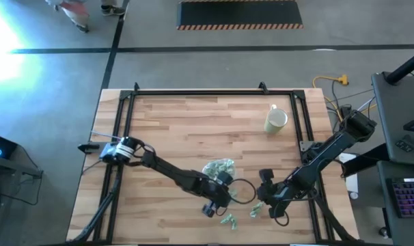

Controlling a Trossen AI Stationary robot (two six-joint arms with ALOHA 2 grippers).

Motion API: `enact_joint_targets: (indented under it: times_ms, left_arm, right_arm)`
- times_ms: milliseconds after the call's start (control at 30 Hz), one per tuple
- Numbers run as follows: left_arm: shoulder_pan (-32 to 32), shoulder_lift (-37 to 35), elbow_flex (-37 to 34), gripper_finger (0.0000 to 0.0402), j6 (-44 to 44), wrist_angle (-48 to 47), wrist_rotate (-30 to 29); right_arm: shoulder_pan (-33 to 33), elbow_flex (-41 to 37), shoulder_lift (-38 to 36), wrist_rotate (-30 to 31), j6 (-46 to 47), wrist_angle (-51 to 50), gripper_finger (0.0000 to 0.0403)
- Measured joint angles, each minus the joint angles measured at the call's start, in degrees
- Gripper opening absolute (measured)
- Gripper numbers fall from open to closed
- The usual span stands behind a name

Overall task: Pick and place items into bin
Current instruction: Put the Stevia packet into the transparent bin

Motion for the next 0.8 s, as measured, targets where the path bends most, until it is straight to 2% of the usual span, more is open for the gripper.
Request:
enact_joint_targets:
  times_ms: [367,567,667,800]
  left_arm:
    - [0.21,1.58,1.16,0.0111,0.0,-0.19,-2.02]
    - [1.09,1.57,1.12,0.0109,-3.64,-1.6,-1.97]
    - [1.16,1.49,1.12,0.0095,-4.49,-2.47,-1.95]
    - [1.12,1.47,1.12,0.0055,-4.49,-2.89,-1.83]
  right_arm:
    - [0.01,-0.31,0.02,0.52,0.0,0.34,0.0063]
    - [0.09,-0.31,0.02,1.07,-0.01,0.38,0.0065]
    - [0.09,-0.31,0.02,1.07,-0.02,0.4,0.0063]
    - [0.09,-0.31,0.02,1.07,-0.02,0.48,0.0061]
